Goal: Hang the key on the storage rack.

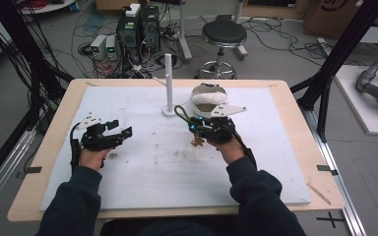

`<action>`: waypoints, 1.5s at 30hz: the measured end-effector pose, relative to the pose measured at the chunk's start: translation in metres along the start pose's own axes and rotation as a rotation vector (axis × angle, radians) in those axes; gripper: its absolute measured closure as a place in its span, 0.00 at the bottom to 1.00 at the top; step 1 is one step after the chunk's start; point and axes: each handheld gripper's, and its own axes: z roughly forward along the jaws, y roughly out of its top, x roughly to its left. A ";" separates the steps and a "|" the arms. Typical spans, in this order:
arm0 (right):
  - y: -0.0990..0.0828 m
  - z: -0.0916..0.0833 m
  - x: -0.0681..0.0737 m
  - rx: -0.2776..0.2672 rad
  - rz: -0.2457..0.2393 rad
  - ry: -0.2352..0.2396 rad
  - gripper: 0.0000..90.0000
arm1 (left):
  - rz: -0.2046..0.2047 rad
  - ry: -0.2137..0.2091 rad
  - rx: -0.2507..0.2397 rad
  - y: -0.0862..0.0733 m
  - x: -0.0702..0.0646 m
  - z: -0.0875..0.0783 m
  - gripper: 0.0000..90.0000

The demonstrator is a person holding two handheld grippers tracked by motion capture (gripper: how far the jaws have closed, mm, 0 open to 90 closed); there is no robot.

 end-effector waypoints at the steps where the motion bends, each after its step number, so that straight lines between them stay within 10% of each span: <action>1: 0.005 0.002 0.000 -0.012 -0.002 -0.005 0.85 | 0.001 0.000 0.000 0.000 0.000 0.000 0.30; 14: 0.064 0.038 -0.004 -0.117 -0.033 -0.119 0.86 | -0.002 -0.008 0.003 0.000 0.000 0.001 0.30; 25: 0.078 0.061 -0.015 -0.066 -0.016 -0.233 0.86 | -0.007 -0.011 0.002 -0.001 0.001 0.001 0.30; 36: 0.075 0.075 -0.016 0.012 0.005 -0.224 0.82 | -0.011 -0.015 0.000 -0.001 0.002 0.001 0.30; 37: 0.075 0.072 -0.016 0.003 0.010 -0.219 0.68 | -0.011 -0.016 -0.002 -0.001 0.002 0.001 0.30; 45: 0.070 0.049 -0.024 0.048 -0.015 -0.199 0.55 | -0.009 -0.002 -0.005 0.000 0.003 -0.002 0.30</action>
